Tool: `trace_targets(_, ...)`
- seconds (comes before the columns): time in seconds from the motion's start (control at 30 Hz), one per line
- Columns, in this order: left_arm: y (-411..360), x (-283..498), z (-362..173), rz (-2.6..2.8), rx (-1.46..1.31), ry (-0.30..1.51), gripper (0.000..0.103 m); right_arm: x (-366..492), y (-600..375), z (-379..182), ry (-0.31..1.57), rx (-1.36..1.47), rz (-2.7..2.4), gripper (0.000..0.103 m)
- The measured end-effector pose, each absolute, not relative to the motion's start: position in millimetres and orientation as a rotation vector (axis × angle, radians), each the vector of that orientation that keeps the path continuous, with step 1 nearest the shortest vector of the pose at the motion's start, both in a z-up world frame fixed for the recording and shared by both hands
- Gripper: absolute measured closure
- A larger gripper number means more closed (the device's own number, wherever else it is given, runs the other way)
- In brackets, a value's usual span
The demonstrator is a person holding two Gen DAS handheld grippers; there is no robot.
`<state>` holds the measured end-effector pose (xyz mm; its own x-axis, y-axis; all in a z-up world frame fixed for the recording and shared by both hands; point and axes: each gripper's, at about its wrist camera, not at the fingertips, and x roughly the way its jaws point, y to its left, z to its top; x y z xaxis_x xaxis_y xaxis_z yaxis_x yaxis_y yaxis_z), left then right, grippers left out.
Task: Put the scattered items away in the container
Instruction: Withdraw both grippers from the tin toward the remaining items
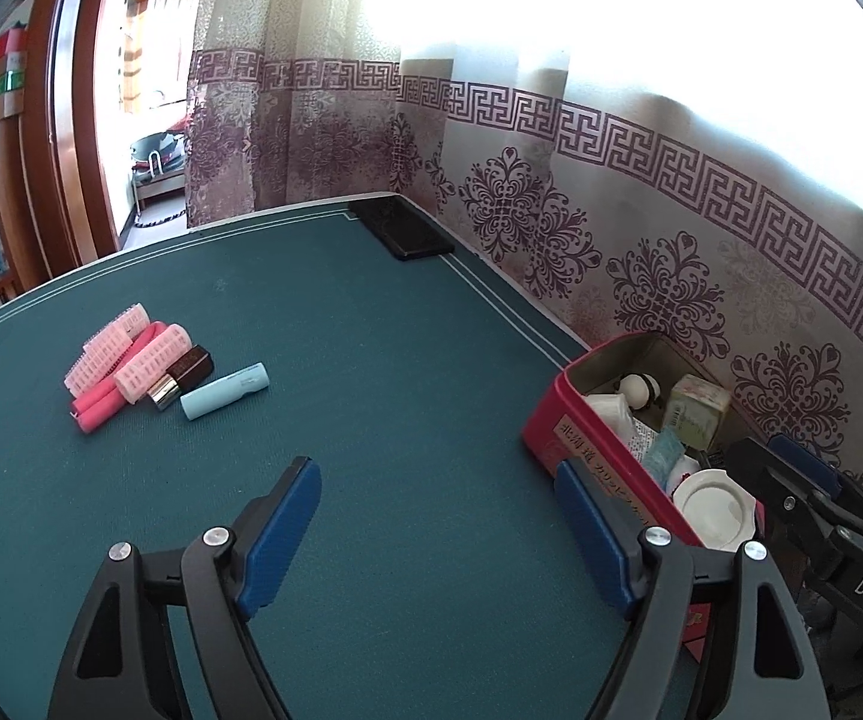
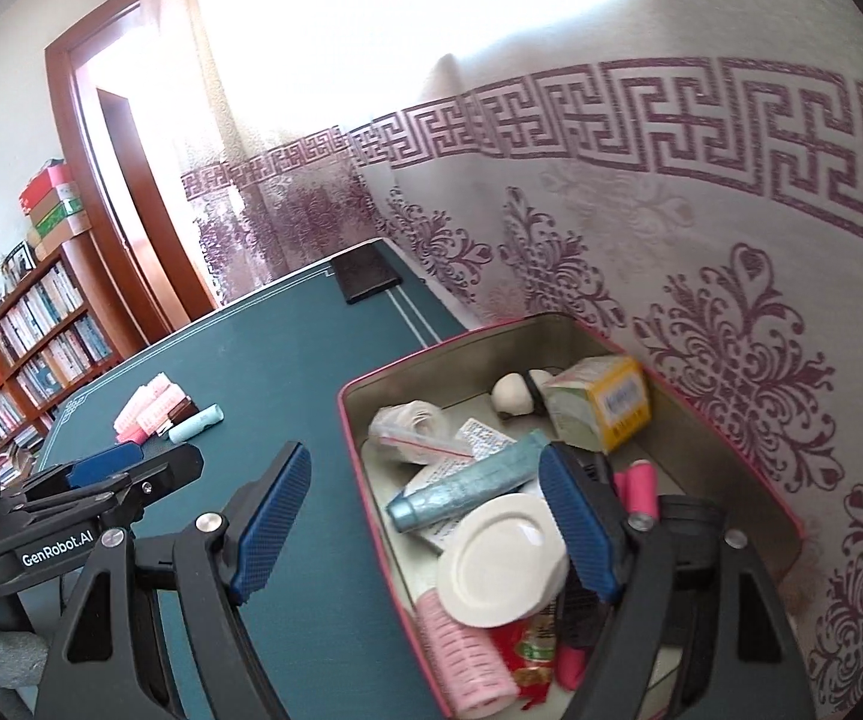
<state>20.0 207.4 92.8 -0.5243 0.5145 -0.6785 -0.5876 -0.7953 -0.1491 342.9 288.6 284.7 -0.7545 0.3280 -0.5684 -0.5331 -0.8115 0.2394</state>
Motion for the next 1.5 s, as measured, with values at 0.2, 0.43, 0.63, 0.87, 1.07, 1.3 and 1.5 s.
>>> trace_targets(0.2, 185, 10, 86, 2.325, -1.014, 0.096, 0.021, 327, 273, 283, 0.525, -0.742, 2.541, 0.021)
trace_targets(0.43, 159, -1, 78, 2.353, -1.047, 0.066, 0.021, 307, 254, 278, 0.508, -0.794, 2.574, 0.021)
trace_targets(0.63, 130, -15, 67, 2.396, -1.083, 0.035, 0.021, 284, 236, 271, 0.484, -0.851, 2.607, 0.021)
trace_targets(0.87, 80, -40, 50, 2.485, -1.159, -0.047, 0.021, 252, 215, 262, 0.457, -0.931, 2.654, 0.021)
trace_targets(1.07, 44, -56, 41, 2.544, -1.203, -0.116, 0.021, 219, 204, 249, 0.466, -1.024, 2.669, 0.021)
trace_targets(1.3, 20, -66, 33, 2.610, -1.211, -0.142, 0.021, 170, 193, 234, 0.469, -1.116, 2.678, 0.021)
trace_targets(1.5, 12, -73, 21, 2.615, -1.249, -0.182, 0.021, 127, 178, 224, 0.402, -1.169, 2.707, 0.021)
